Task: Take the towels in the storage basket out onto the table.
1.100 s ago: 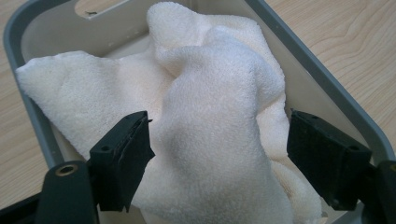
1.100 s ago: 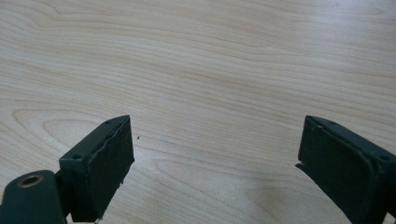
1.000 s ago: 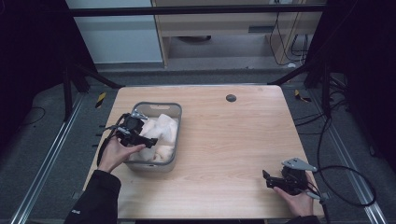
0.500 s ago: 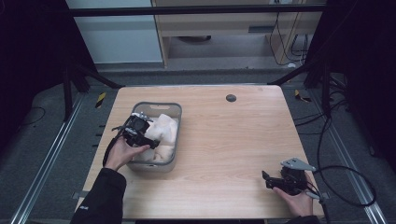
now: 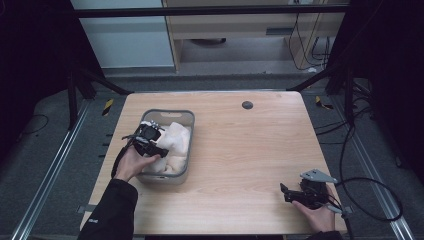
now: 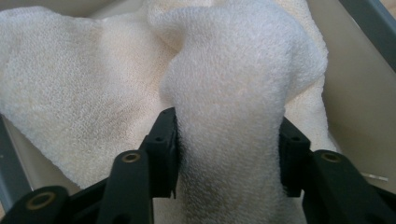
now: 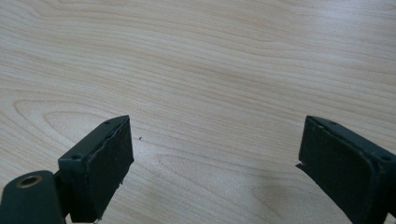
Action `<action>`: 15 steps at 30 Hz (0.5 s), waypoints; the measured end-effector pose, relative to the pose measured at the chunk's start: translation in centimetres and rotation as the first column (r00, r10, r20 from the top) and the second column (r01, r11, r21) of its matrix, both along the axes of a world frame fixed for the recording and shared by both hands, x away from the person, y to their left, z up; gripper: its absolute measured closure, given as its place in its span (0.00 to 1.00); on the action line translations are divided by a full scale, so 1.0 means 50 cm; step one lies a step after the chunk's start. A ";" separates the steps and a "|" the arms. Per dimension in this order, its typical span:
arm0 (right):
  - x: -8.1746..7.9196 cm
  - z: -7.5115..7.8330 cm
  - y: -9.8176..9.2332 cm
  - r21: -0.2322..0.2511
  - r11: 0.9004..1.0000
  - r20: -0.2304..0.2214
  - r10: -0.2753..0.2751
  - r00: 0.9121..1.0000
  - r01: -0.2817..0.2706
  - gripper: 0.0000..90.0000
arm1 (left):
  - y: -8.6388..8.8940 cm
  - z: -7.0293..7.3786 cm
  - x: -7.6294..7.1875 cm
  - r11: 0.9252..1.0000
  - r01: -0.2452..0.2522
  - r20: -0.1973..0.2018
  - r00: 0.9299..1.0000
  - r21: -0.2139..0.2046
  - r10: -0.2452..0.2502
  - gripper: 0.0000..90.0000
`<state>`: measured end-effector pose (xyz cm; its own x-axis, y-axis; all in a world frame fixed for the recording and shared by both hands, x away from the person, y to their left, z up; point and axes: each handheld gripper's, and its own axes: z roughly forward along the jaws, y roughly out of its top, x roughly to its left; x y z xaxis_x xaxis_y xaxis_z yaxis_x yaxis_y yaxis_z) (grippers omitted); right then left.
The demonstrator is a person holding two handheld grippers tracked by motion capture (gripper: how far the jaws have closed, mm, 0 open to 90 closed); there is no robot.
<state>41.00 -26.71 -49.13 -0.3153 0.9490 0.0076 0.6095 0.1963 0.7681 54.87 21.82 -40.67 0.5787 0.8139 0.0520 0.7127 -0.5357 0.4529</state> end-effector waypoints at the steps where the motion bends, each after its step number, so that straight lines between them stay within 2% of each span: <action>1: 0.000 0.000 0.000 0.000 1.000 0.000 0.000 1.000 0.000 0.11 | 0.000 0.000 0.000 1.000 0.000 0.000 1.000 0.000 0.000 0.61; 9: 0.000 0.000 0.000 0.000 1.000 -0.001 -0.001 1.000 0.001 0.11 | -0.001 0.004 0.001 1.000 -0.021 -0.012 1.000 0.001 0.021 0.70; 15: 0.000 0.000 0.000 -0.001 1.000 -0.002 -0.001 1.000 0.001 0.11 | 0.000 0.017 -0.005 0.999 -0.035 0.002 0.999 -0.011 0.035 0.73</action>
<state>41.00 -26.73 -49.12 -0.3144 0.9492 0.0077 0.6111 0.1962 0.7669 54.63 21.84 -39.82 0.5502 0.8339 0.0440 0.7298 -0.5057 0.4600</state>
